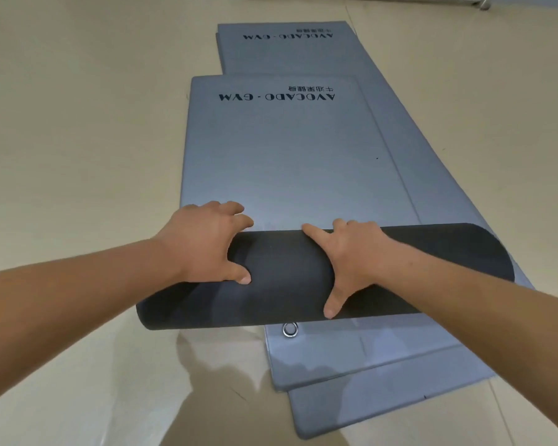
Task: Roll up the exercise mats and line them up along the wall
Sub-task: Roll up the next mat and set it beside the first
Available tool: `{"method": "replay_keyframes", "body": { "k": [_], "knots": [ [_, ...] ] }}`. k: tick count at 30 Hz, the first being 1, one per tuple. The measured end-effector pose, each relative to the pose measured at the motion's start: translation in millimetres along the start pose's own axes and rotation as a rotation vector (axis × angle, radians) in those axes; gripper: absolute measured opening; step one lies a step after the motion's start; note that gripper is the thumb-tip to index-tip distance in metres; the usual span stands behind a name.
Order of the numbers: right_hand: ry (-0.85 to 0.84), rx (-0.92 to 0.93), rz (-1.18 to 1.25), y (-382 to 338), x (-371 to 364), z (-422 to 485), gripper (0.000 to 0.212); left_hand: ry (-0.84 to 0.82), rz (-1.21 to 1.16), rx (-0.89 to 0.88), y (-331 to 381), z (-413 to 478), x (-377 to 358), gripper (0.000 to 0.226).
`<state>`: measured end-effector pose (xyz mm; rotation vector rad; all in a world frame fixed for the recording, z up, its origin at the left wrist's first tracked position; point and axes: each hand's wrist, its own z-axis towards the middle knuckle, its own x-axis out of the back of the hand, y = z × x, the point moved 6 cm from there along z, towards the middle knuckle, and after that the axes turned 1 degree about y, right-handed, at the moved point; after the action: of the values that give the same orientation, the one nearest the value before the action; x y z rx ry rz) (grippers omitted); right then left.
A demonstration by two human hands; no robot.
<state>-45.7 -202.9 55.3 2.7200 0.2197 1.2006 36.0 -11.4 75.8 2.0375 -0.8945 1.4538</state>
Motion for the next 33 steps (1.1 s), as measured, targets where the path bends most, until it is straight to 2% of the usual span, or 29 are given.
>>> {"method": "replay_keyframes", "body": {
  "k": [2, 3, 4, 6, 7, 9, 14, 17, 19, 24, 26, 29, 33],
  "knots": [
    [-0.057, 0.014, 0.095, 10.0, 15.7, 7.3, 0.157, 0.131, 0.043, -0.042, 8.0, -12.6, -0.5, 0.078],
    [-0.078, 0.017, 0.136, 13.8, 22.6, 10.6, 0.157, 0.140, 0.062, -0.049, 12.9, -17.6, -5.2, 0.083],
    [-0.097, 0.021, 0.177, 16.7, 28.1, 13.6, 0.156, 0.097, 0.073, -0.031, 16.7, -20.7, -14.2, 0.098],
    [-0.147, 0.017, 0.268, 20.8, 33.9, 20.2, 0.157, -0.071, 0.121, 0.035, 22.4, -24.0, -40.3, 0.131],
    [-0.160, 0.011, 0.300, 22.0, 34.8, 22.5, 0.158, -0.118, 0.156, 0.057, 24.3, -23.3, -52.9, 0.139],
    [-0.124, -0.013, 0.300, 22.1, 36.3, 25.7, 0.162, -0.108, 0.197, 0.078, 23.9, -16.8, -64.3, 0.144],
    [0.134, -0.094, 0.179, 25.9, 41.1, 10.6, 0.145, -0.017, 0.112, 0.004, 3.3, 11.0, -47.9, 0.129],
    [0.159, -0.086, 0.009, 13.3, 19.2, 6.1, 0.159, -0.047, 0.050, -0.016, -8.5, 23.8, -38.2, 0.122],
    [0.201, -0.114, -0.092, 7.2, 9.5, 10.6, 0.160, -0.077, 0.018, -0.019, -10.1, 29.0, -34.7, 0.114],
    [0.214, -0.069, 0.017, 16.8, 37.0, 9.2, 0.120, -0.132, -0.101, -0.012, -11.4, 31.8, -16.9, 0.077],
    [0.221, -0.048, 0.042, 17.4, 41.9, 2.7, 0.109, -0.132, -0.110, -0.013, -10.9, 28.9, -12.9, 0.072],
    [0.165, -0.003, 0.067, 17.9, 36.7, -9.2, 0.101, -0.171, -0.123, -0.035, 0.3, 19.8, -10.8, 0.073],
    [-0.101, 0.041, 0.198, 20.3, 24.5, -22.3, 0.113, -0.396, -0.304, -0.035, 14.8, 3.6, -20.6, 0.068]
  ]
}}
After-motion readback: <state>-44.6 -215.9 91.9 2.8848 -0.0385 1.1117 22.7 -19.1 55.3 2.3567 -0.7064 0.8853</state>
